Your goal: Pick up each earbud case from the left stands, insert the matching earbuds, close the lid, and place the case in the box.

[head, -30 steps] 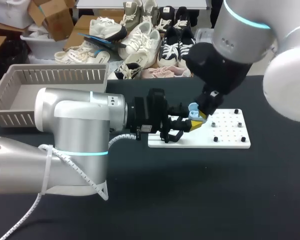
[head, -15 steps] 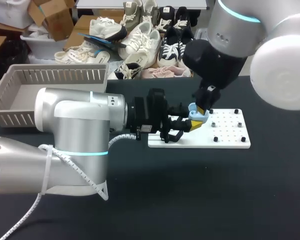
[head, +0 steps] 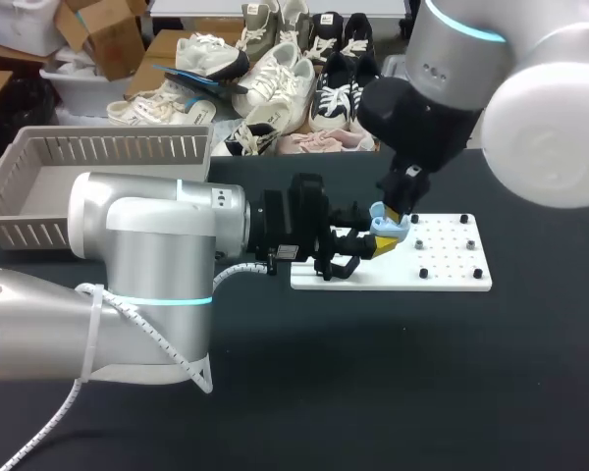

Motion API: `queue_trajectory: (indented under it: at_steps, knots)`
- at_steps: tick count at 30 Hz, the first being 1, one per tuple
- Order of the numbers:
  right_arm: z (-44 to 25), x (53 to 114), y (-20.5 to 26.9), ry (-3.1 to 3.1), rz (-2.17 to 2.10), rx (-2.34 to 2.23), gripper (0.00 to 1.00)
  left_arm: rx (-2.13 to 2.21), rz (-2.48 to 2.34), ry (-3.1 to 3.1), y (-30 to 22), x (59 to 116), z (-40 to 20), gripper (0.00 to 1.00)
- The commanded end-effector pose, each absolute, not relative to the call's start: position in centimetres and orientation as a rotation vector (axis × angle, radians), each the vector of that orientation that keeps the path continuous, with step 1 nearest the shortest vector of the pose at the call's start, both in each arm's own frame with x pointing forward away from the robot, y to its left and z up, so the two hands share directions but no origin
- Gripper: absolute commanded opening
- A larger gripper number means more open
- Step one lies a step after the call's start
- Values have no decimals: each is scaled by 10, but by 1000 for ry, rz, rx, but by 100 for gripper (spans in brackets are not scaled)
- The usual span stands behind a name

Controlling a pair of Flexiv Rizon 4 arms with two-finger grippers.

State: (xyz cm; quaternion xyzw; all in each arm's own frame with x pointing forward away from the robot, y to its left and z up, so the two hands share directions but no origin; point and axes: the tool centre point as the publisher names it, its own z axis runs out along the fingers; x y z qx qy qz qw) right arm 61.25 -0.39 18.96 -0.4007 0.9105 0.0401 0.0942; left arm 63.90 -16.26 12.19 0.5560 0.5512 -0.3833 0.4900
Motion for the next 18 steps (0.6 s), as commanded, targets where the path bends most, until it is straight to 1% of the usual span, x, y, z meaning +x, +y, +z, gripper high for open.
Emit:
queue_trajectory:
  at_steps: [1,18]
  knots:
    - [188,615,-2,2710,119,-1191,0,1334,-915,1342,-164,636,121,0]
    - [182,620,2,2715,103,-1208,0,1334,-915,1342,-164,636,121,0]
